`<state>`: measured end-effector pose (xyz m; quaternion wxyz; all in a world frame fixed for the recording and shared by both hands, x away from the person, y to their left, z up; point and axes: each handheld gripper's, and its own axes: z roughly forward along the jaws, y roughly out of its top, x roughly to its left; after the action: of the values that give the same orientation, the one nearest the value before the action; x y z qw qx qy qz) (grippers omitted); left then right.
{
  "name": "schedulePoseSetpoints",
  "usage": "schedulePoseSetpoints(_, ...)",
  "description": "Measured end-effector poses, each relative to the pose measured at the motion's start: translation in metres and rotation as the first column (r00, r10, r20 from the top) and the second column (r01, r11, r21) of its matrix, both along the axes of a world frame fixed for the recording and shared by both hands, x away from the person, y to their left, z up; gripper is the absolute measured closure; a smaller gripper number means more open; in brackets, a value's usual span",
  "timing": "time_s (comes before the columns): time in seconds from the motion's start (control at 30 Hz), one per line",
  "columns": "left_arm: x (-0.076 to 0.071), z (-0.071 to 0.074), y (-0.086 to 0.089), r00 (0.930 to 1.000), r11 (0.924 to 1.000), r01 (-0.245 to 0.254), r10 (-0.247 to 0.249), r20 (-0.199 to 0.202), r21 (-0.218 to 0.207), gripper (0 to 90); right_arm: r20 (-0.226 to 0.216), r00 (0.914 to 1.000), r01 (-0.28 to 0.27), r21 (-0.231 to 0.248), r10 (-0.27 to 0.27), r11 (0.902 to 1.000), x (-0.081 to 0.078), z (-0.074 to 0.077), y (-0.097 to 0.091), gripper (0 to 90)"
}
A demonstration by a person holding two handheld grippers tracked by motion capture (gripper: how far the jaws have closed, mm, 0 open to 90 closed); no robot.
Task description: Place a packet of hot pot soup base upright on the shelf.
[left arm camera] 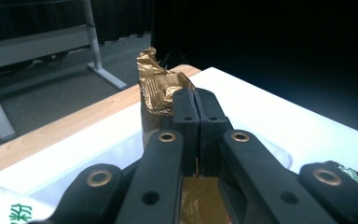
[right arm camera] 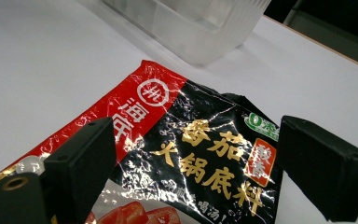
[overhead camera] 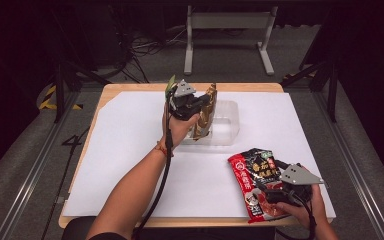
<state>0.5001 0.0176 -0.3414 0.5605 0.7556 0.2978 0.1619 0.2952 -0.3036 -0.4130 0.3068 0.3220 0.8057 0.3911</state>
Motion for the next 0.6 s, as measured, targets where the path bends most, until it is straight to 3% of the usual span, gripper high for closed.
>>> schedulePoseSetpoints(0.17,-0.003,-0.002,-0.004,0.9991,0.9988,0.035,-0.036,0.023,0.035,88.5,-0.005,1.0000,0.005,0.007,-0.005,1.0000,0.000,0.000,0.000,12.9)
schedulePoseSetpoints(0.27,-0.002,-0.002,-0.004,0.9991,0.9987,0.039,-0.039,0.018,0.033,88.3,-0.004,1.0000,0.001,0.002,-0.001,1.0000,0.000,0.000,0.000,12.9)
schedulePoseSetpoints(0.47,0.006,0.003,-0.002,0.9994,0.9987,-0.022,0.021,0.029,0.046,89.1,-0.004,1.0000,0.000,-0.001,0.000,1.0000,0.001,0.000,0.001,12.9)
schedulePoseSetpoints(0.6,0.015,0.007,-0.002,0.9964,0.9964,-0.081,0.080,0.029,0.024,89.3,-0.003,1.0000,0.000,0.000,0.000,1.0000,0.001,0.000,0.000,12.9)
